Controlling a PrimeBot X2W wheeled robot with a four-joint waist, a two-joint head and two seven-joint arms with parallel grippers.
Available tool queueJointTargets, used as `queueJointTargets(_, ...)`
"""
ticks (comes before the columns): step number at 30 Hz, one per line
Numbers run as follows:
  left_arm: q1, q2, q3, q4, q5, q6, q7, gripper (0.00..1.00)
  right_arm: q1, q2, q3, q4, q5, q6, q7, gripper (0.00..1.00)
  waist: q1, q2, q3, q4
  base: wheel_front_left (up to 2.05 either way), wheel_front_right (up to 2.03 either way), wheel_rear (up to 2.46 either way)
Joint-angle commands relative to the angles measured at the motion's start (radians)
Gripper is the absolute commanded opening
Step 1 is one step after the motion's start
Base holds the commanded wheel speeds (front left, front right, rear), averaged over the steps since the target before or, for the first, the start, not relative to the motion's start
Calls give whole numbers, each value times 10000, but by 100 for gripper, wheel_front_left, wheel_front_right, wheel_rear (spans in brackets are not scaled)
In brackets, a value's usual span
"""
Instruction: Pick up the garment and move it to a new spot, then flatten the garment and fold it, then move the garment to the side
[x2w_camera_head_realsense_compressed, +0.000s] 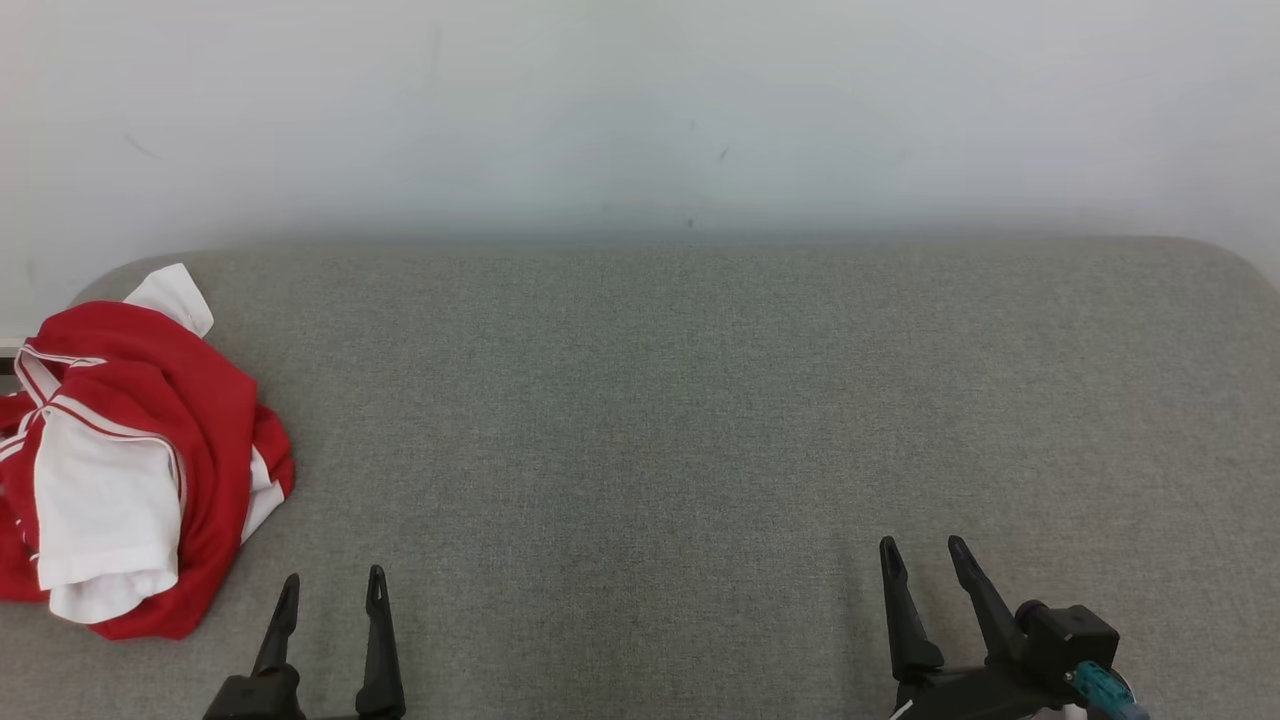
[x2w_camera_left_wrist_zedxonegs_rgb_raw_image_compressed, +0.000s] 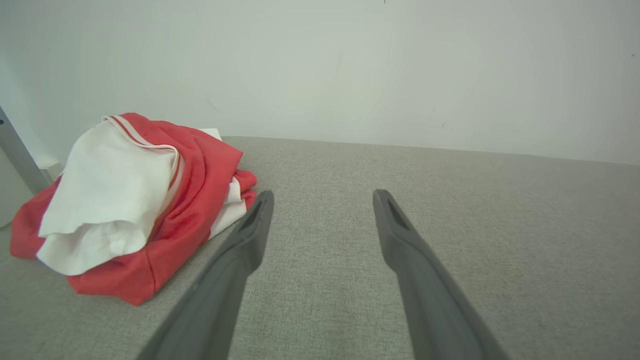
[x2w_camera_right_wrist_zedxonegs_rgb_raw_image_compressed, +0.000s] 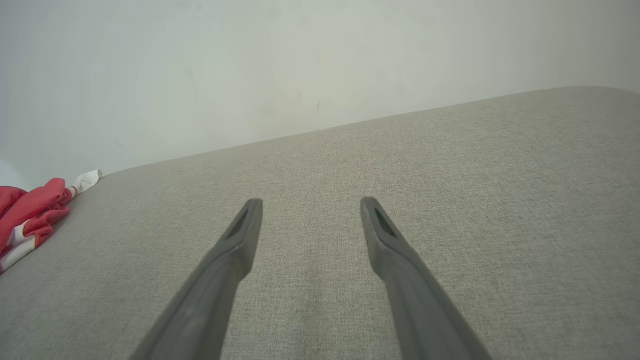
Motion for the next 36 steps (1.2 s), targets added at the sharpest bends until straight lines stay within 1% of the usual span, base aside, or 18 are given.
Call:
queueJointTargets(1,16,-24,15,16,182,-18,-61,100,17,2,35,-12,-173,-20,-91,100,-1,-1,0,2,0,0,0)
queueJointTargets(5,-49,-41,55,123,196,-78,-72,100,-10,2,44,30,-139,-21,-93,100,-1,-1,-32,12,0,0,0)
queueJointTargets(18,-57,-54,73,227,169,-35,-72,100,-66,4,73,110,-50,-21,-74,100,-1,-1,-120,38,0,0,0)
queueJointTargets(22,-97,-52,6,244,68,-35,-72,100,12,4,28,105,-62,-21,-74,100,-1,-1,-156,146,0,0,0)
queueJointTargets(27,-76,-50,-53,312,-7,-56,-73,100,157,5,59,127,-51,-21,-74,100,-1,-1,-230,577,0,0,0)
queueJointTargets(35,75,-51,-43,378,7,-60,-72,100,292,5,174,80,-26,-21,-74,100,-1,-1,-332,1805,0,0,0)
queueJointTargets(36,75,-51,-43,378,7,-60,-72,100,292,5,174,80,-26,-21,-74,100,-1,-1,-332,1805,0,0,0)
